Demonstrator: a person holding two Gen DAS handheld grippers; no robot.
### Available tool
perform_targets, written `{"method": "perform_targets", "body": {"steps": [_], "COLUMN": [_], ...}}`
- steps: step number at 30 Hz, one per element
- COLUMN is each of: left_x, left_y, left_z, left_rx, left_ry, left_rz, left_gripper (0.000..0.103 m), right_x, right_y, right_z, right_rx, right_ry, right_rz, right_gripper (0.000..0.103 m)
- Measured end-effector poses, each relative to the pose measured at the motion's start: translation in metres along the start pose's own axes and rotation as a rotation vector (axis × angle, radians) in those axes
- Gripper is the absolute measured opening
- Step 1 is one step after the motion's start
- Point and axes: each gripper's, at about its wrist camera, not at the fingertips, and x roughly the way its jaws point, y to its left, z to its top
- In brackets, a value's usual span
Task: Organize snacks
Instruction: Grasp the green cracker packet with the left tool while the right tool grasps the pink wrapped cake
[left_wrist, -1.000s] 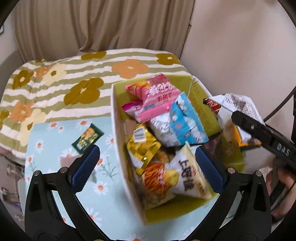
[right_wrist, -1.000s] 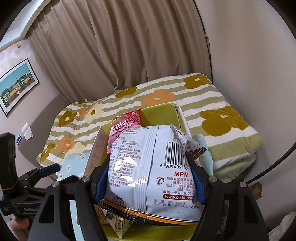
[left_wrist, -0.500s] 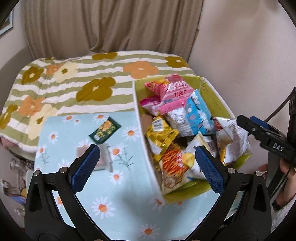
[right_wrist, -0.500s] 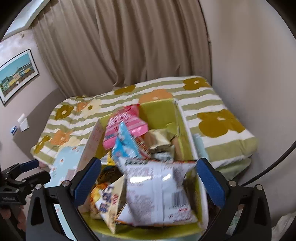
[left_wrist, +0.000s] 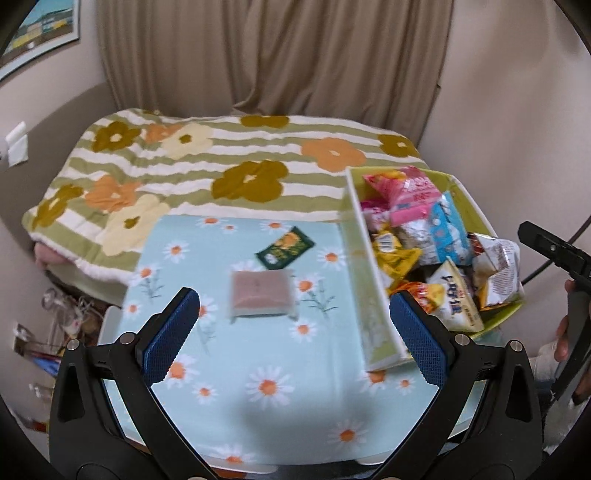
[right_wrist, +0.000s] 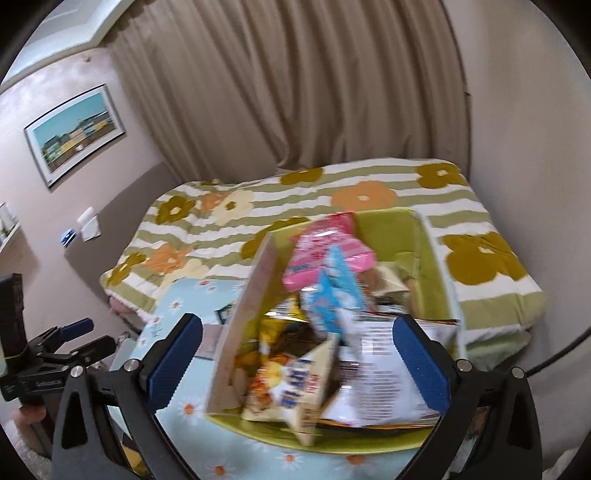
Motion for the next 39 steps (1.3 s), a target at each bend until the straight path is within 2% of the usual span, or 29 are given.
{"method": "perform_targets", "body": {"steps": [7,17,21,24,30,35,39], "left_x": [0.004,0.044,0.068,0.091,0.145,0.194,0.223], "left_y": [0.055,0.152,0.182,0.197,0.199,0.187,0.172], "left_z": [0.008,0.042,0.059,0.069,0.081,0.086,0.088], "left_rx": [-0.022,0.021,0.06,0.09,0.176,0.244,0.294], "left_ry": [-0.008,0.061,0.092,0.121,0.189,0.232,0.255], "left_rz": [-0.002,-0.043,-0.074,-0.104,-0.169,-0.223,-0.258], "left_gripper": [0.102,0.102,0.102,0.102,0.102,0.102,0.102], "right_x": [0.025,0.108,0.155,0.188,0.242,0.265,0.282], "right_y": [0.065,0.163,0.187,0.191,0.19,0.187,0.185], "right_z": [0.005,-0.005,-0.024,-0.044,-0.083,-0.094,-0.1], "right_rx": [-0.074,-0.063,-0.039,-0.007,0.015,0.029,0.006], "right_ry": [0.004,0.08,0.131,0.179,0.207,0.168,0.188], "right_rz": [0.025,0.02,-0.028,-0.076,-0.179,-0.236,-0.253], "right_gripper": [0.103,0.103,0.103,0.103,0.103,0.103,0.103]}}
